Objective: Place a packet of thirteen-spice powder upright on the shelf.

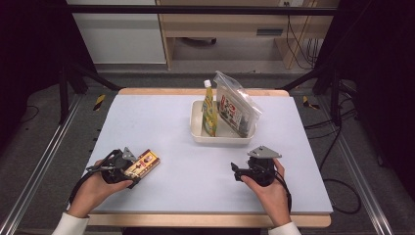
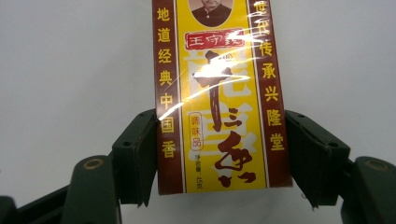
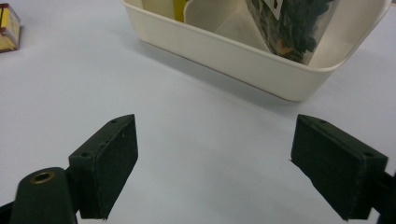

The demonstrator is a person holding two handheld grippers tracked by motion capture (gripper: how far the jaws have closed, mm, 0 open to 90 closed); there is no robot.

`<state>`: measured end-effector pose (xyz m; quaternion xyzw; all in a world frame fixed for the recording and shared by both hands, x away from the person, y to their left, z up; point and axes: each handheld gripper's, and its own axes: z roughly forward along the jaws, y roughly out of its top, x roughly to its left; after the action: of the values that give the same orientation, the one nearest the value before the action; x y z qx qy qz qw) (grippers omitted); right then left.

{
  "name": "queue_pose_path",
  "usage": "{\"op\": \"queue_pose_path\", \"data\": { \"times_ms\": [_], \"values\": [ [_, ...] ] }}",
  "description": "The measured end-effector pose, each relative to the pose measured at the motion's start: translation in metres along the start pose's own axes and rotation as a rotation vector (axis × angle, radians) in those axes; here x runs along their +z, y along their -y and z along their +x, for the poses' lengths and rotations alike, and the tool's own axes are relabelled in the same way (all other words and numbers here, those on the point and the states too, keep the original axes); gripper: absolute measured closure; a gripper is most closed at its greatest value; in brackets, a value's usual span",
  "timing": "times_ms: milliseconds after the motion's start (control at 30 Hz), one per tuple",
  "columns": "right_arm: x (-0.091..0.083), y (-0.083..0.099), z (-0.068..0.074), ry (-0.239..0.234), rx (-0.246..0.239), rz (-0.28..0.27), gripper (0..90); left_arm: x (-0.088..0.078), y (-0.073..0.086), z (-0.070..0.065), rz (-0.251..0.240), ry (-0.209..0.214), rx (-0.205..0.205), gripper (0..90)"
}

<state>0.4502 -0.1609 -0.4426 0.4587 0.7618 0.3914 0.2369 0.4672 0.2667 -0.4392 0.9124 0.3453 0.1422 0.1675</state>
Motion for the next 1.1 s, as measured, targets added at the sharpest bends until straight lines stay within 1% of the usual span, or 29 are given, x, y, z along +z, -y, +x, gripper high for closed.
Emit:
{"op": "queue_pose_path", "data": {
  "times_ms": [67, 100, 300, 400, 467, 567, 800, 900, 933, 1033, 1067, 1100],
  "values": [
    [0.001, 0.000, 0.001, -0.002, 0.005, 0.004, 15.4, 0.000, -0.001, -0.002, -0.002, -0.002, 0.005, 31.9],
    [0.002, 0.000, 0.000, -0.003, -0.007, 0.004, 15.4, -0.001, -0.002, -0.004, -0.011, -0.008, 0.010, 31.9],
    [0.003, 0.000, 0.002, -0.007, -0.010, 0.009, 15.4, -0.003, -0.008, -0.010, -0.042, -0.017, 0.032, 32.3],
    [0.004, 0.000, 0.002, -0.011, -0.003, 0.011, 15.5, -0.005, -0.009, -0.012, -0.058, -0.025, 0.040, 32.3],
    [0.005, 0.001, 0.002, -0.011, -0.008, 0.014, 15.4, -0.006, -0.009, -0.012, -0.068, -0.033, 0.041, 32.4],
    [0.006, 0.001, 0.002, -0.008, -0.004, 0.019, 15.4, -0.007, -0.008, -0.010, -0.092, -0.034, 0.032, 32.4],
    [0.007, 0.001, 0.003, -0.009, -0.004, 0.023, 15.4, -0.008, -0.009, -0.011, -0.151, -0.007, 0.035, 32.5],
    [0.007, 0.000, 0.003, -0.012, -0.006, 0.023, 15.4, -0.008, -0.011, -0.013, -0.172, -0.014, 0.042, 32.5],
    [0.007, 0.000, 0.003, -0.015, -0.008, 0.020, 15.4, -0.009, -0.012, -0.014, -0.183, -0.014, 0.051, 32.5],
    [0.007, -0.001, 0.005, -0.021, -0.007, 0.013, 16.1, -0.009, -0.017, -0.019, -0.214, -0.007, 0.058, 32.5],
    [0.007, -0.001, 0.005, -0.021, -0.007, 0.013, 16.1, -0.009, -0.017, -0.019, -0.214, -0.007, 0.058, 32.5],
    [0.007, -0.001, 0.005, -0.023, -0.004, 0.014, 16.2, -0.009, -0.018, -0.020, -0.220, -0.010, 0.067, 32.5]
  ]
}}
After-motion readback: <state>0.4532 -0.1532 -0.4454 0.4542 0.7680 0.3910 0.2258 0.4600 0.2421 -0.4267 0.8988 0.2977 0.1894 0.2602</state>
